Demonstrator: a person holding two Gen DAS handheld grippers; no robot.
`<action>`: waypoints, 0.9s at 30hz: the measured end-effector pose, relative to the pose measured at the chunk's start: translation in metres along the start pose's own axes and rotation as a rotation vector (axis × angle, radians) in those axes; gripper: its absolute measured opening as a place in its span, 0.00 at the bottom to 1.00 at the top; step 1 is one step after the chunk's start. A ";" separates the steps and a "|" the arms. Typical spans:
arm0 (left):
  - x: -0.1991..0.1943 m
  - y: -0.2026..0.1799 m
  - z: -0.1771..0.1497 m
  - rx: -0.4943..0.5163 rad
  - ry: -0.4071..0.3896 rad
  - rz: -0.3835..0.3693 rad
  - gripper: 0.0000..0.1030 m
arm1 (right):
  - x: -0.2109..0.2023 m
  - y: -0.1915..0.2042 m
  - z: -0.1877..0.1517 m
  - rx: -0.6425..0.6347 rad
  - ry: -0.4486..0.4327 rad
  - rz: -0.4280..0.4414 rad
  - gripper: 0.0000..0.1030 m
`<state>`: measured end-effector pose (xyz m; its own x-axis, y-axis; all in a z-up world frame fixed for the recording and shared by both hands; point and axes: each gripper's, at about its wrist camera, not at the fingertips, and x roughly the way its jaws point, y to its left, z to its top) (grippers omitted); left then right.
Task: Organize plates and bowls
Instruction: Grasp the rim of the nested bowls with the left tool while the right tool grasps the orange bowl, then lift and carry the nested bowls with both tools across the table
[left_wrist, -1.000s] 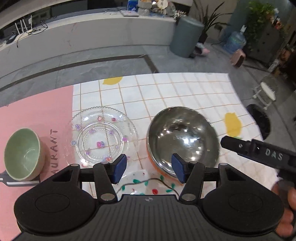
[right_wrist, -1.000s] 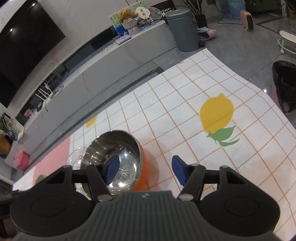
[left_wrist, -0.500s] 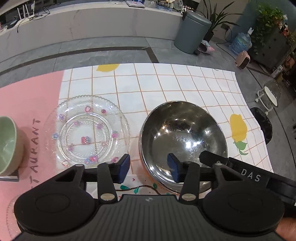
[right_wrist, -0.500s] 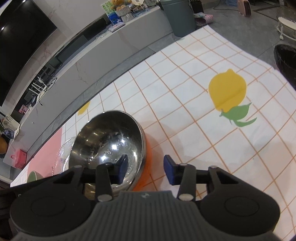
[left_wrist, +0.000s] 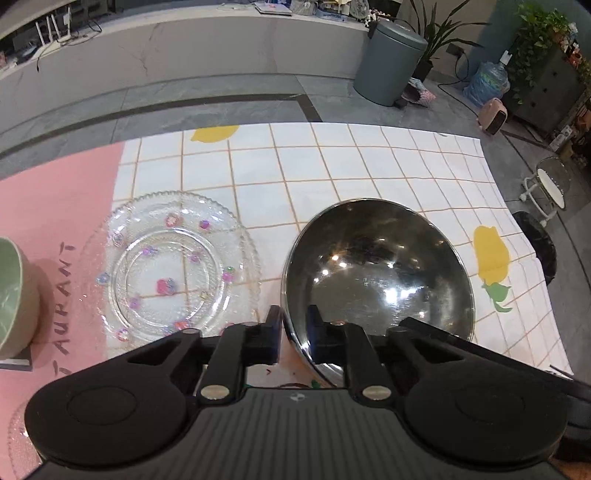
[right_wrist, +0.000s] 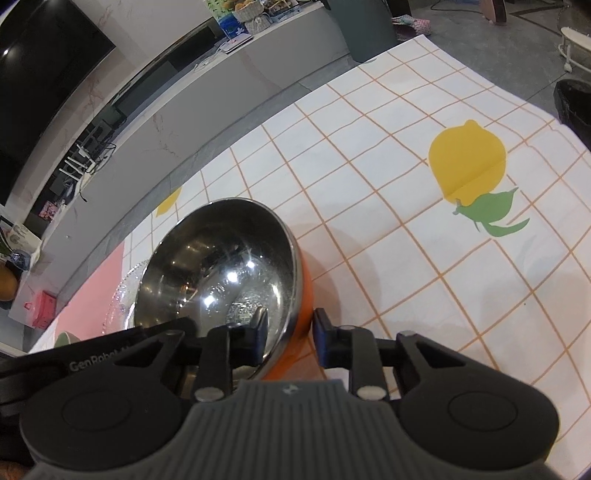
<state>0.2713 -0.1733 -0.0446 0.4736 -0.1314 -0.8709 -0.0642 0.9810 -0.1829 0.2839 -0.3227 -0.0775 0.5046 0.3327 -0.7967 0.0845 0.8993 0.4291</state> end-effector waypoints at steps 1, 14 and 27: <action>-0.001 0.001 0.000 -0.004 -0.003 -0.006 0.14 | 0.000 0.000 0.000 -0.001 0.001 -0.004 0.22; -0.047 -0.011 -0.001 0.045 -0.051 0.021 0.12 | -0.042 0.013 0.004 -0.013 -0.045 0.024 0.18; -0.101 -0.002 -0.032 0.017 -0.081 0.076 0.13 | -0.086 0.035 -0.025 -0.061 -0.054 0.074 0.16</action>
<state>0.1958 -0.1670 0.0289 0.5372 -0.0455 -0.8422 -0.0876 0.9901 -0.1094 0.2219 -0.3124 -0.0048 0.5529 0.3850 -0.7389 -0.0069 0.8889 0.4580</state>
